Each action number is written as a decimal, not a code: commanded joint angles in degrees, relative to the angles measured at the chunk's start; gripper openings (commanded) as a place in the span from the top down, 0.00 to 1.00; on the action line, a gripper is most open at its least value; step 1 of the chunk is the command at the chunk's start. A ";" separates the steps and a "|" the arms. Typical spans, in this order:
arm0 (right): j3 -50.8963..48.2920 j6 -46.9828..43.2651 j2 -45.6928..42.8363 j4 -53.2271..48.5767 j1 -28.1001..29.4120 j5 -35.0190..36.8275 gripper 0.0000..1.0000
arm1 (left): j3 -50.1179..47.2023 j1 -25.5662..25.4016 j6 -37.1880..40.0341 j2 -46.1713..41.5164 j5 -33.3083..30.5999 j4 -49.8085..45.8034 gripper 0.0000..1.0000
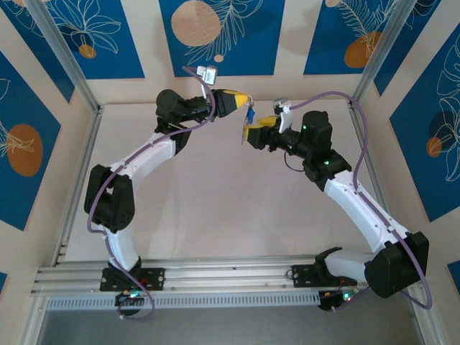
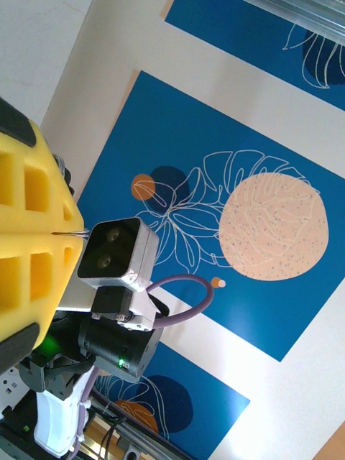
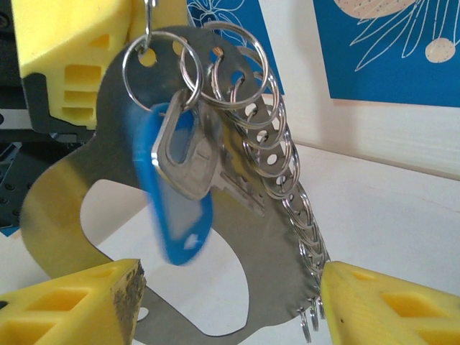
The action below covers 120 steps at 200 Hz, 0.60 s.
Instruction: Put the keys on the keyring
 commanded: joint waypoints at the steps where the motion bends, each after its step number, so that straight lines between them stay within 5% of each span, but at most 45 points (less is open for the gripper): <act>1: -0.15 -0.43 -1.10 1.71 0.29 -0.30 0.33 | 2.69 -0.53 -0.22 0.07 0.73 2.87 1.00; 120: 6.24 -1.36 2.79 2.30 -1.34 0.94 0.36 | 2.60 -0.50 -0.57 0.06 0.73 3.20 1.00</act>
